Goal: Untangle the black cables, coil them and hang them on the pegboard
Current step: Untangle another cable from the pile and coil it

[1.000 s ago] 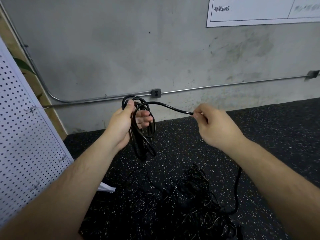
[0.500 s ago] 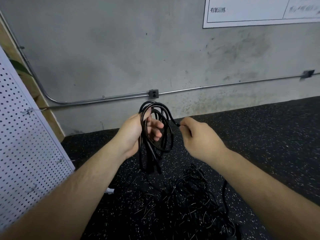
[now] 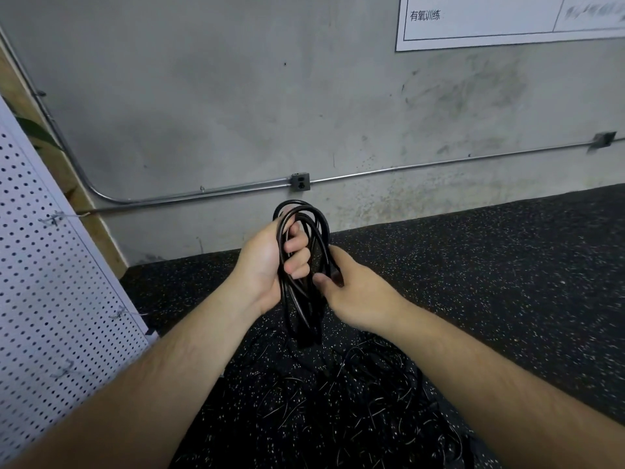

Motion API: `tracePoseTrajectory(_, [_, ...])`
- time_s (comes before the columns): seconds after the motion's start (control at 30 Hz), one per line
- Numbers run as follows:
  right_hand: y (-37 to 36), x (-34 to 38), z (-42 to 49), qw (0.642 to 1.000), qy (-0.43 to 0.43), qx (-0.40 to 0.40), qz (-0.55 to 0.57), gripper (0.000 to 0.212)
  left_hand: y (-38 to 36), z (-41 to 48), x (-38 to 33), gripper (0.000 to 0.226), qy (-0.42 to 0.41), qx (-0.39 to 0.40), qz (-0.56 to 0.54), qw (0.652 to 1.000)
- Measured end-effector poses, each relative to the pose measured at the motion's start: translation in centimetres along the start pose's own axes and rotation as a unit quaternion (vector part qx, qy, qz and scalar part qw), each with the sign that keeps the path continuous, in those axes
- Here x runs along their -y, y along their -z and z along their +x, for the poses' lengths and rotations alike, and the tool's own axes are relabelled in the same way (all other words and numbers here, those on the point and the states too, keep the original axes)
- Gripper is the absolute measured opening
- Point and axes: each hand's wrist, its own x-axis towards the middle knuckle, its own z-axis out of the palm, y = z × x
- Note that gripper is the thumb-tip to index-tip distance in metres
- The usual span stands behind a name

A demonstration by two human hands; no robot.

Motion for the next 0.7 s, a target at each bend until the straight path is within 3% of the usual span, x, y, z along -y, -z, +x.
tracePoseTrajectory(0.2, [-1.0, -0.3, -0.1, 0.991, -0.038, 0.023, 0.125, 0.068, 0.0, 0.0, -0.3, 0.036, 0.004, 0.05, -0.054, 0.997])
tracePoseTrajectory(0.37, [-1.9, 0.2, -0.2, 0.955, -0.073, -0.021, 0.285, 0.049, 0.2, 0.1, -0.6, 0.037, -0.003, 0.074, -0.087, 0.993])
tracePoseTrajectory(0.7, [-2.1, -0.5, 0.6, 0.966, -0.139, -0.01, 0.217, 0.048, -0.5, -0.4, -0.5, 0.041, 0.005, 0.018, 0.019, 1.0])
